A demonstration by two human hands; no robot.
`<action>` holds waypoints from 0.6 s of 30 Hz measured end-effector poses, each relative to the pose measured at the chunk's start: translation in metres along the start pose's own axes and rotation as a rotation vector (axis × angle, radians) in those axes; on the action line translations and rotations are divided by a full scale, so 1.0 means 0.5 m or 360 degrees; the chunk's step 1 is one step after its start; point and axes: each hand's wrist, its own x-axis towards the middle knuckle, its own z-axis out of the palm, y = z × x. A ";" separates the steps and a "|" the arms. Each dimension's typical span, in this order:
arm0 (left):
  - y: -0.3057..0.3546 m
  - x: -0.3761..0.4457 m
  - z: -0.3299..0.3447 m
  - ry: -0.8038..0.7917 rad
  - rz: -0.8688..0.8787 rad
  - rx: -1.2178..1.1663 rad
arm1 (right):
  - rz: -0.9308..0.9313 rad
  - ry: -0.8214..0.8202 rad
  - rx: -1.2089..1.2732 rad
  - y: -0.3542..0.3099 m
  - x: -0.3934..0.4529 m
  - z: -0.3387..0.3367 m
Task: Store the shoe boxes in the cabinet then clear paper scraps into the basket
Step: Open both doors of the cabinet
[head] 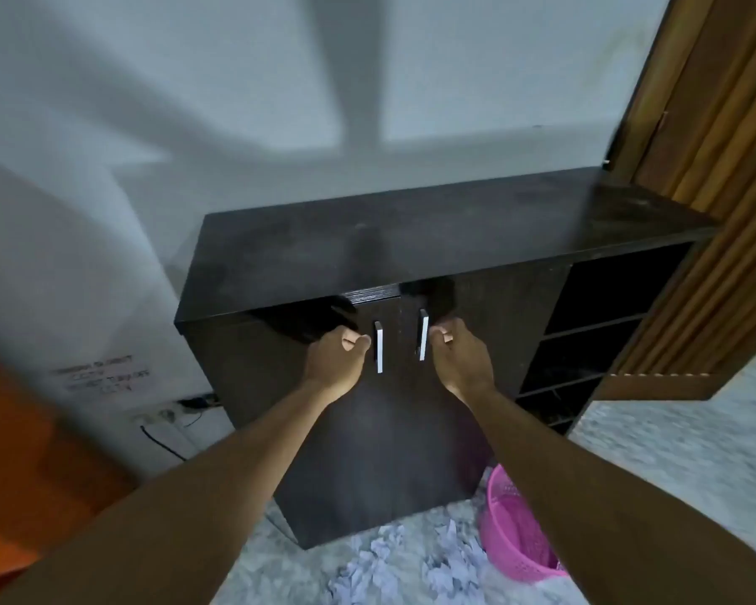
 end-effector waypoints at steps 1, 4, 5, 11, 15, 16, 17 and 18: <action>-0.001 0.014 0.008 -0.0003 -0.0003 -0.0035 | 0.0038 0.0015 0.0040 -0.006 0.013 0.011; 0.006 0.040 0.037 -0.0013 -0.0038 -0.0037 | 0.0113 0.0025 0.0099 -0.022 0.051 0.035; 0.007 0.047 0.049 -0.0017 -0.0033 -0.0042 | 0.0112 0.0009 0.0108 -0.023 0.062 0.043; 0.006 0.059 0.088 0.0023 -0.0037 -0.0133 | 0.0140 -0.0083 0.0094 -0.012 0.107 0.061; -0.002 0.023 0.093 0.0067 -0.0037 -0.0113 | 0.0090 -0.0171 0.0075 0.006 0.130 0.062; -0.003 0.011 0.094 0.0067 -0.0056 -0.0090 | 0.0076 -0.0191 0.0073 0.009 0.134 0.062; -0.003 -0.002 0.095 0.0088 -0.0066 -0.0070 | 0.0056 -0.0212 0.0080 0.010 0.134 0.059; -0.001 -0.015 0.097 0.0112 -0.0077 -0.0046 | 0.0045 -0.0236 0.0093 0.011 0.134 0.056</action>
